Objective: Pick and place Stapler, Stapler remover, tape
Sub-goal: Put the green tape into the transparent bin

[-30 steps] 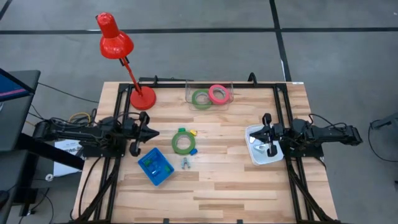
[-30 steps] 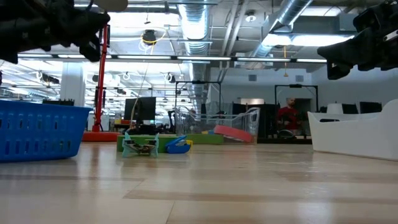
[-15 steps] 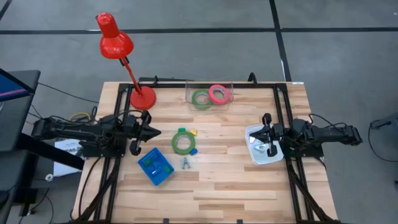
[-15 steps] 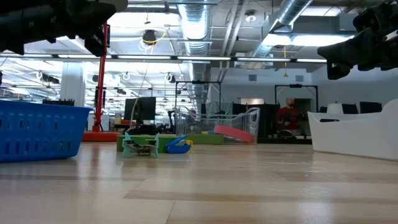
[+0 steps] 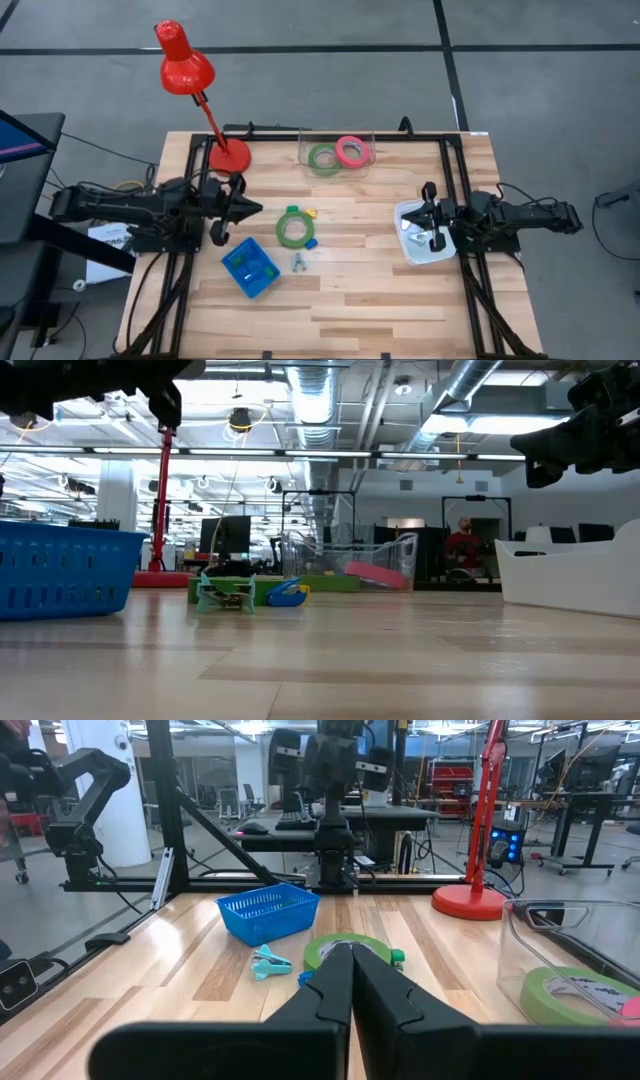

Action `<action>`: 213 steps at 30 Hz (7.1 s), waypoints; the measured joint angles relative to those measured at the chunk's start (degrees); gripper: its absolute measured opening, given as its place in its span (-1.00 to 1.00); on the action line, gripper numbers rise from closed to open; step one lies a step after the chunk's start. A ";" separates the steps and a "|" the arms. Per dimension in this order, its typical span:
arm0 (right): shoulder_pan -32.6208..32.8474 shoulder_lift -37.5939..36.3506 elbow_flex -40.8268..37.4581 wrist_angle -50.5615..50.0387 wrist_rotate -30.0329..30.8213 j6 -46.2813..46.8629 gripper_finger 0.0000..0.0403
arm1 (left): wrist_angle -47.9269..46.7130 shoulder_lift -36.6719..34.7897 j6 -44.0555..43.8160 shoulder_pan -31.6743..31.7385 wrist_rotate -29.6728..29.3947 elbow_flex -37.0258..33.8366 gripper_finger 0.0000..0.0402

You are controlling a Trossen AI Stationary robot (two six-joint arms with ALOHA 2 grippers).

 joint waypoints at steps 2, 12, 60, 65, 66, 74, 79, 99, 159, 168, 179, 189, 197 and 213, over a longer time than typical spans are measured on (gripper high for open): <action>0.02 0.00 0.00 0.00 0.00 0.00 -1.00 | -2.49 0.00 0.15 0.16 -0.04 1.34 -0.85; 0.00 0.00 0.00 -0.01 0.00 0.00 -1.00 | -13.89 -0.02 0.24 4.32 -0.29 7.51 -0.40; 0.02 0.00 0.00 -0.02 0.00 0.00 -1.00 | -61.42 20.43 -5.09 9.33 0.04 33.86 0.40; 0.00 0.00 0.00 -0.02 0.00 0.00 -1.00 | -61.89 22.74 -9.51 9.33 -1.75 35.43 0.40; 0.00 0.00 0.00 -0.02 0.00 0.00 -1.00 | -62.17 23.13 -9.82 9.33 -1.91 35.84 0.40; 0.02 0.00 0.00 0.00 0.00 0.00 -1.00 | -68.37 28.02 -9.90 9.33 -2.09 41.41 0.40; 0.01 -0.01 0.00 -0.02 0.00 0.00 -1.00 | -71.25 30.46 -13.16 9.31 -2.09 43.14 0.40; 0.02 -0.02 0.00 -0.02 0.00 0.00 -1.00 | -78.49 41.80 -26.63 7.02 -1.68 44.95 0.40; 0.00 0.00 0.00 -0.02 0.00 0.00 -1.00 | -69.58 69.47 -34.96 4.48 -10.19 44.71 0.15; 0.02 -0.02 0.00 -0.02 0.00 0.00 -1.00 | -69.61 69.75 -34.95 4.33 -9.29 44.71 -0.21; 0.01 -0.01 0.00 -0.02 0.00 0.00 -1.00 | -69.79 66.67 -34.70 4.32 -9.70 44.71 -0.45; 0.01 -0.02 0.00 -0.01 0.00 0.00 -1.00 | -69.81 62.44 -34.28 4.66 -10.38 44.71 -0.53; 0.01 -0.02 0.00 -0.02 0.00 0.00 -1.00 | -68.95 57.34 -31.33 5.14 -10.55 44.71 -0.53; 0.02 -0.02 0.00 -0.02 0.00 0.00 -1.00 | -65.57 52.98 -7.42 14.74 -10.73 54.05 -0.53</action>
